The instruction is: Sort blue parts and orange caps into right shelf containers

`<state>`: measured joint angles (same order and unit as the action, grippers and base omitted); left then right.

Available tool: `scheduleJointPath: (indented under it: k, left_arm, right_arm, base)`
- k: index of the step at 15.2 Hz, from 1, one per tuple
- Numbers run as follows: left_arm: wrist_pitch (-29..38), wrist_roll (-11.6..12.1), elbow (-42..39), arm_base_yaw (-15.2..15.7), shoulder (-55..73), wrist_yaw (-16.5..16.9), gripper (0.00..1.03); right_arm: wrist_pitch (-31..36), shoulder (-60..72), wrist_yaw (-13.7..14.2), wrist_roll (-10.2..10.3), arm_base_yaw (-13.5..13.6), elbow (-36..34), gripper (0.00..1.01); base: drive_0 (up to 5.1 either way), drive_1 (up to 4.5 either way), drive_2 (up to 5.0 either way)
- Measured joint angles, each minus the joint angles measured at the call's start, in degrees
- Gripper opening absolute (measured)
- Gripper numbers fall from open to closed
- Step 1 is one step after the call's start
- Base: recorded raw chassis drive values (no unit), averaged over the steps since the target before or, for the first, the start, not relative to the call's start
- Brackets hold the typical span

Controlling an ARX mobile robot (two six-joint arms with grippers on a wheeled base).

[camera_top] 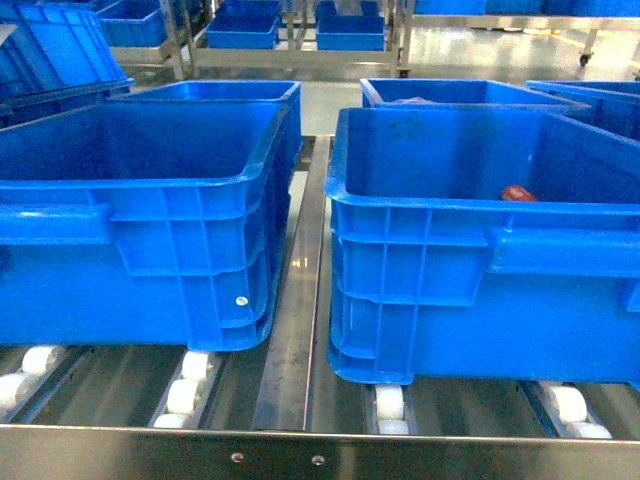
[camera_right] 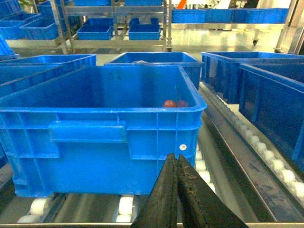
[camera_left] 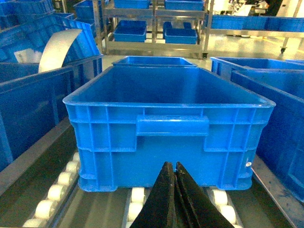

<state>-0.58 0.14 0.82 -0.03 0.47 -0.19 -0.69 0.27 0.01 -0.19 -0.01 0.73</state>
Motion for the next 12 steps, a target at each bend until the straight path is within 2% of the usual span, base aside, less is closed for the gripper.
scheduleJointPath:
  k: [10,12]
  left_arm:
    - [0.33,0.02,0.0,0.02,0.0,0.17,0.02]
    - [0.33,-0.07,0.0,0.02,0.0,0.17,0.25]
  right_arm:
    - [0.46,-0.02,0.02,-0.04,0.0,0.02,0.02]
    - [0.46,-0.02,0.02,0.0,0.0,0.0,0.29]
  base:
    - [0.0,0.0,0.0]
    - [0.0,0.0,0.0]
